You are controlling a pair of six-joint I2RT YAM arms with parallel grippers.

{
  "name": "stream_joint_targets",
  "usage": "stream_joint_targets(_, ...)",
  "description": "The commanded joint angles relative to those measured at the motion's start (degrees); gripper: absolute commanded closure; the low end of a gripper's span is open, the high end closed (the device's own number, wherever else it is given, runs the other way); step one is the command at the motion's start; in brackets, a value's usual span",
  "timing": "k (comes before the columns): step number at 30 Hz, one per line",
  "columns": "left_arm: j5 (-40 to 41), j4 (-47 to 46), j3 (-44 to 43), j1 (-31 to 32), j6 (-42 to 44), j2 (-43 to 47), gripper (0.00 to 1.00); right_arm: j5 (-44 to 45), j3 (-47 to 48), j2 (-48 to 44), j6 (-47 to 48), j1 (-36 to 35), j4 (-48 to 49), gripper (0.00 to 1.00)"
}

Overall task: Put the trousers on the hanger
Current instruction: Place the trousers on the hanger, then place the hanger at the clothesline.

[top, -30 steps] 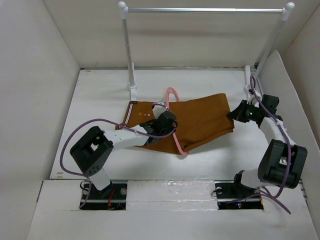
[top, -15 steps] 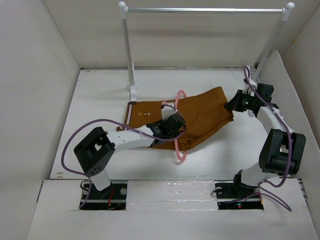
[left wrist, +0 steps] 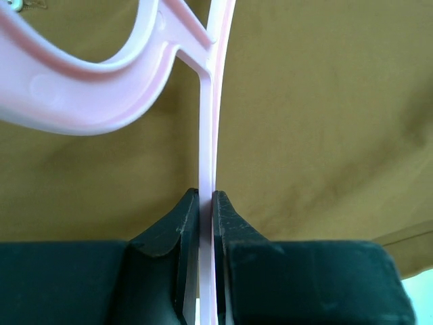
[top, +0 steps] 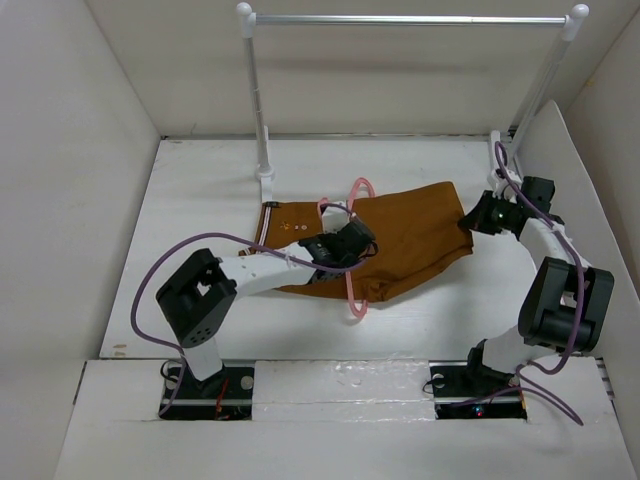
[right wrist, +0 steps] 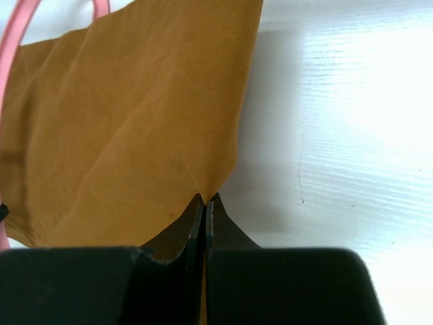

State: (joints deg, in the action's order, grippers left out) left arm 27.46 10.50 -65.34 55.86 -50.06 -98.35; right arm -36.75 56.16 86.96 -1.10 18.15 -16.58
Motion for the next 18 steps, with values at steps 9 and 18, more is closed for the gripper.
stream_joint_targets(9,10.68,6.37,-9.36,3.21,-4.16,6.67,1.00,5.46,-1.76,-5.99,2.42,-0.66,-3.80,0.49)
stream_joint_targets(18,12.00,3.04,-17.34,5.58,2.24,10.37,1.00,3.10,2.46,-25.06,2.26,-13.73,-11.46,0.33)
